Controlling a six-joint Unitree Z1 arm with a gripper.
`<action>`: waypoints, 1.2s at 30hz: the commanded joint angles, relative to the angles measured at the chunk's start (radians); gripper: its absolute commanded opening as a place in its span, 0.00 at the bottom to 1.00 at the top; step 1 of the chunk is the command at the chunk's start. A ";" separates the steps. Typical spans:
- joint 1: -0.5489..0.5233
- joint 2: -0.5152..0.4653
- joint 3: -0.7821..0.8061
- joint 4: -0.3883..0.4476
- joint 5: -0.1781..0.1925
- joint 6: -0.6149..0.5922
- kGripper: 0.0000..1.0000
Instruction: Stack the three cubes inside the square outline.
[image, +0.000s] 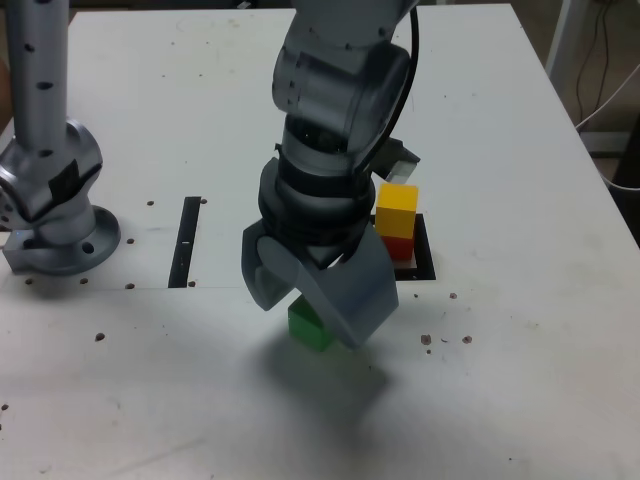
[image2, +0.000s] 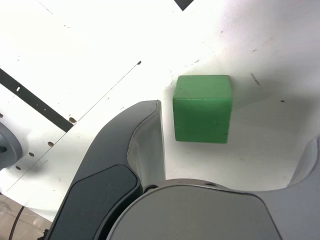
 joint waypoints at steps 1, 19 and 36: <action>-0.001 0.005 0.001 -0.003 -0.003 -0.002 0.99; 0.001 0.059 0.025 -0.071 -0.025 -0.003 0.96; 0.012 0.062 0.040 -0.092 -0.028 -0.019 0.42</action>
